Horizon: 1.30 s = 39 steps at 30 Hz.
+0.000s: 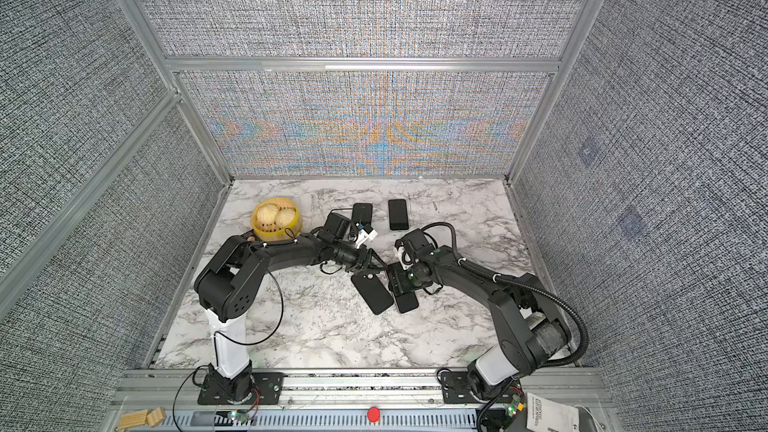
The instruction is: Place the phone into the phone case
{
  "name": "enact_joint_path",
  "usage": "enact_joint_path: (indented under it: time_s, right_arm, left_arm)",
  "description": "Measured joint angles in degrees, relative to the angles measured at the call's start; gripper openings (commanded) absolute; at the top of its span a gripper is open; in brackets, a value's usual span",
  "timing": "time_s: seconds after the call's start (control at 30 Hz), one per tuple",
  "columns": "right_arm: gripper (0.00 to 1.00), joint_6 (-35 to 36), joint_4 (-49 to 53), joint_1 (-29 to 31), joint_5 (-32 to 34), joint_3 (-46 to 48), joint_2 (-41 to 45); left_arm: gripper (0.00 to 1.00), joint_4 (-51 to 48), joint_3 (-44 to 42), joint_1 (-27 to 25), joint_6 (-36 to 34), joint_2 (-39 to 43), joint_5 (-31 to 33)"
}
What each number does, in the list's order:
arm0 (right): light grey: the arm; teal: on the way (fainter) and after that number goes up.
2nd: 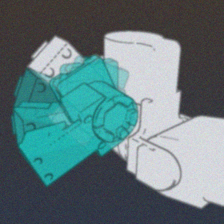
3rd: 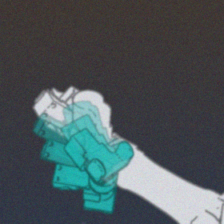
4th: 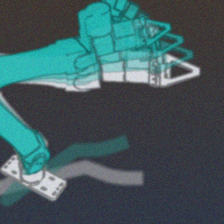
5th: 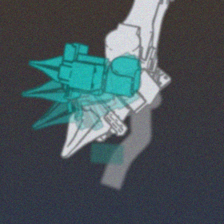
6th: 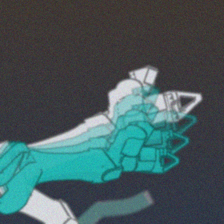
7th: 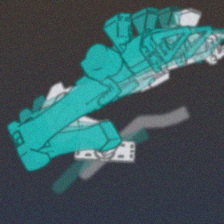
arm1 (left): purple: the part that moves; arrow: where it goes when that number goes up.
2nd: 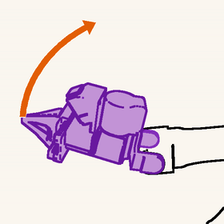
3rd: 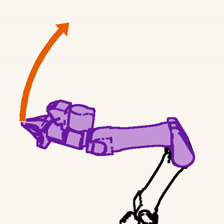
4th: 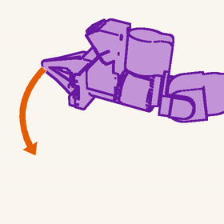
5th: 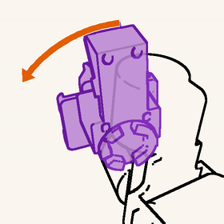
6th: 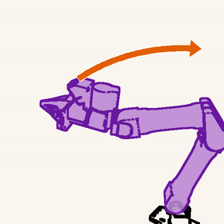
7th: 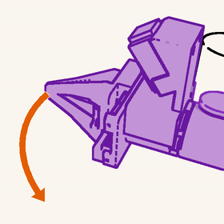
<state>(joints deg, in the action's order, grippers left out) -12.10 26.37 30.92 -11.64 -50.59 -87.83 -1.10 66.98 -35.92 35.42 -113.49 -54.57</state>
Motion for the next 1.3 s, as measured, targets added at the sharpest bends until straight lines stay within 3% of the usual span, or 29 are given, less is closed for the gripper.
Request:
enact_joint_path:
  time_s: [0.27, 0.57, 0.93, 1.0, 1.2, 1.3]
  right_arm:
    - [0.61, 0.1, -0.2, 0.3, -0.5, 0.0, 0.5]
    - [0.61, 0.2, -0.2, 0.9, -0.8, 0.0, 0.5]
    - [0.62, 0.6, -0.2, 0.9, -0.9, 0.0, 0.6]
    - [0.67, 0.6, -0.1, 0.9, -0.8, 0.0, 0.9]
    - [0.97, 1.3, 1.3, 0.9, 2.0, 0.0, 5.8]
    - [0.99, 1.5, 1.4, 0.8, 4.1, 0.0, 9.7]
  left_arm:
    - [0.32, -0.5, 2.0, -0.5, -0.5, -3.0, -0.9]
    - [0.24, 1.2, 1.9, -1.0, 0.7, -3.3, -1.4]
    - [0.07, 2.0, 0.7, -1.0, 1.1, -2.3, -1.5]
    - [0.06, 2.3, 0.5, -1.0, 1.3, -2.2, -1.6]
    - [0.01, 3.6, -1.2, -1.1, 3.0, -0.3, -0.7]
    - [0.0, 2.9, -2.5, -1.0, 4.3, 1.6, 0.6]
